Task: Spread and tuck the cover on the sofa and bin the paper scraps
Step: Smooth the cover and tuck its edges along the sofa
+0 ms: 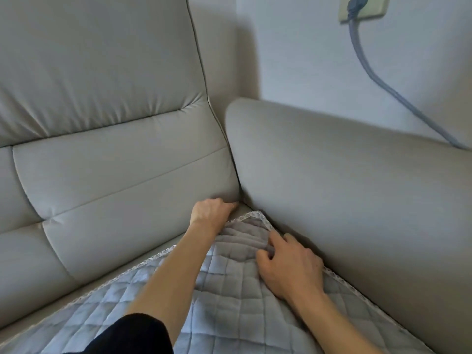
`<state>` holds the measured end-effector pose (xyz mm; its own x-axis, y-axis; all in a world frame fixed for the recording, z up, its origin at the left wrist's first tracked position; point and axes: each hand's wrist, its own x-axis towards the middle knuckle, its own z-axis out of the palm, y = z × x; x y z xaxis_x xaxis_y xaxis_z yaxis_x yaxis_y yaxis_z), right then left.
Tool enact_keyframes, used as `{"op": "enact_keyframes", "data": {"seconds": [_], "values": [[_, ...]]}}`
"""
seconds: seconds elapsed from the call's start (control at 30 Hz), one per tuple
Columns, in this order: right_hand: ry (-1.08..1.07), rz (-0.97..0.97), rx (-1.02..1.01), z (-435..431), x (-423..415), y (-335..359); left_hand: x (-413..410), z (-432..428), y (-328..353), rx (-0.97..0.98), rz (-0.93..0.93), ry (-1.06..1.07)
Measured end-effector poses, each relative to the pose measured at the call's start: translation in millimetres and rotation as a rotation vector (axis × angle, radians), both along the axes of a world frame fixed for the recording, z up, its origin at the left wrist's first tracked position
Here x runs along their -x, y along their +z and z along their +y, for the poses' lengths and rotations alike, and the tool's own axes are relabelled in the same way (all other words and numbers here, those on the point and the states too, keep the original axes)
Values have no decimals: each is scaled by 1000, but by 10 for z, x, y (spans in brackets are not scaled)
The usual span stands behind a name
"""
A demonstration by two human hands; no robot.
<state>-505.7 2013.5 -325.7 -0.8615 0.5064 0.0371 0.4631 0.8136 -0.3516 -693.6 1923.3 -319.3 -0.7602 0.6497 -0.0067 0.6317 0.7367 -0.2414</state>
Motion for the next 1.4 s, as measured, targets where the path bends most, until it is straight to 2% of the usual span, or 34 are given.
{"op": "enact_keyframes", "data": {"seconds": [0.13, 0.27, 0.5, 0.57, 0.7, 0.8, 0.87, 0.9, 1.0, 1.1, 1.2, 1.23, 1.33, 1.37, 1.4], "values": [[8, 18, 22, 38, 79, 3, 132, 126, 15, 81, 117, -10], [18, 44, 45, 24, 121, -10, 132, 114, -45, 112, 132, 18], [0, 62, -3, 124, 170, -30, 80, 175, 4, -70, 76, 87], [-33, 9, -28, 188, 54, -104, -102, 110, -36, -199, -21, 125], [-77, -32, -78, 380, 113, -116, -388, -161, 104, -607, -197, 132], [-79, -109, -74, 321, 247, -64, -659, -472, 330, -738, -454, 31], [-107, -124, -76, 273, 252, -38, -867, -631, 469, -711, -732, -20], [-126, -119, -78, 252, 226, -19, -955, -696, 539, -640, -859, -59], [-112, -116, -91, 60, 113, 30, -1094, -1019, 767, -463, -1107, -83], [-59, -79, -88, -166, 87, 112, -1009, -1274, 992, -509, -1221, 23], [-58, -51, -69, -249, 48, 236, -949, -1369, 1110, -589, -1173, 81], [-70, -47, -69, -241, -12, 226, -964, -1369, 1108, -575, -1208, 75], [-98, -55, -85, -179, -185, 140, -1022, -1394, 1029, -438, -1486, 61], [-100, -52, -83, -170, -207, 130, -1010, -1429, 1010, -413, -1520, 78], [-97, -50, -78, -179, -210, 133, -977, -1455, 987, -416, -1472, 106]]}}
